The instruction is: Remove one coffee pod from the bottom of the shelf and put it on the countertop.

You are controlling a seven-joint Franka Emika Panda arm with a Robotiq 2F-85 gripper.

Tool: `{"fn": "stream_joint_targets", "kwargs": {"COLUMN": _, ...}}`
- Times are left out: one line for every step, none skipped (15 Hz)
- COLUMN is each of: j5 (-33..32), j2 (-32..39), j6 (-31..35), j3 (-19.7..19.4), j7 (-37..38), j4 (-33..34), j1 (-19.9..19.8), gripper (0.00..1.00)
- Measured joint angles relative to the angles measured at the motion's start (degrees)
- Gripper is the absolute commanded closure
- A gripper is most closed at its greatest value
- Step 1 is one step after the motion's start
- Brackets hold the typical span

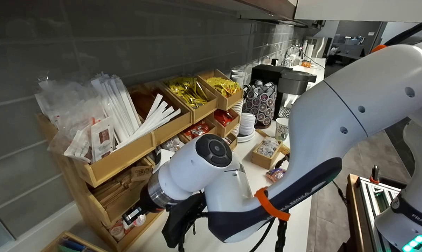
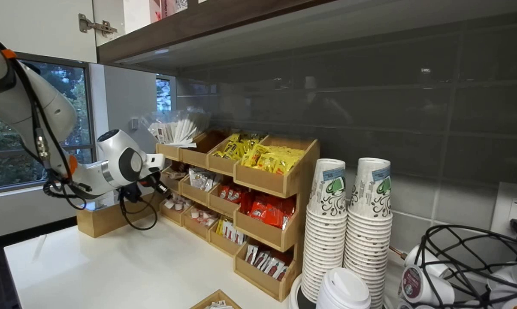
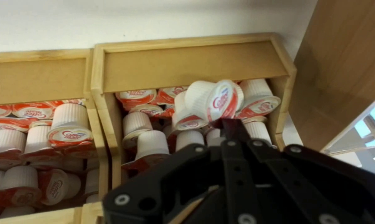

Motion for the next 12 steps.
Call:
{"fn": "stream_joint_targets", "kwargs": {"j5": 0.24, "j2": -0.69, "j6": 0.00, "j3": 0.10, "j7": -0.05, "j4": -0.66, "j1": 0.11, "gripper": 1.00}}
{"fn": "stream_joint_targets", "kwargs": {"j5": 0.62, "j2": -1.58, "j6": 0.00, "j3": 0.46, "j7": -0.26, "j4": -1.61, "j1": 0.07, "gripper": 1.00}}
{"fn": "stream_joint_targets", "kwargs": {"j5": 1.10, "j2": -2.64, "j6": 0.00, "j3": 0.94, "j7": -0.62, "j4": -2.77, "j1": -0.03, "gripper": 1.00}}
{"fn": "stream_joint_targets", "kwargs": {"j5": 1.56, "j2": -3.76, "j6": 0.00, "j3": 1.42, "j7": -0.86, "j4": -4.09, "j1": -0.17, "gripper": 1.00}}
{"fn": "stream_joint_targets", "kwargs": {"j5": 1.99, "j2": -4.97, "j6": 0.00, "j3": 1.93, "j7": -1.10, "j4": -5.57, "j1": -0.36, "gripper": 1.00}}
{"fn": "stream_joint_targets", "kwargs": {"j5": 2.47, "j2": -6.23, "j6": 0.00, "j3": 2.66, "j7": -1.49, "j4": -7.13, "j1": -0.71, "gripper": 1.00}}
{"fn": "stream_joint_targets", "kwargs": {"j5": 3.07, "j2": -7.53, "j6": 0.00, "j3": 3.73, "j7": -2.17, "j4": -8.71, "j1": -1.34, "gripper": 1.00}}
{"fn": "stream_joint_targets", "kwargs": {"j5": 3.61, "j2": -8.78, "j6": 0.00, "j3": 4.87, "j7": -2.70, "j4": -10.22, "j1": -2.07, "gripper": 1.00}}
{"fn": "stream_joint_targets", "kwargs": {"j5": 4.08, "j2": -9.90, "j6": 0.00, "j3": 5.90, "j7": -3.11, "j4": -11.62, "j1": -2.76, "gripper": 1.00}}
{"fn": "stream_joint_targets", "kwargs": {"j5": 4.45, "j2": -10.99, "j6": 0.00, "j3": 6.73, "j7": -3.38, "j4": -12.99, "j1": -3.36, "gripper": 1.00}}
{"fn": "stream_joint_targets", "kwargs": {"j5": 4.82, "j2": -12.03, "j6": 0.00, "j3": 7.57, "j7": -3.66, "j4": -14.26, "j1": -3.99, "gripper": 1.00}}
{"fn": "stream_joint_targets", "kwargs": {"j5": 5.23, "j2": -13.03, "j6": -0.09, "j3": 8.47, "j7": -4.13, "j4": -15.46, "j1": -4.67, "gripper": 1.00}}
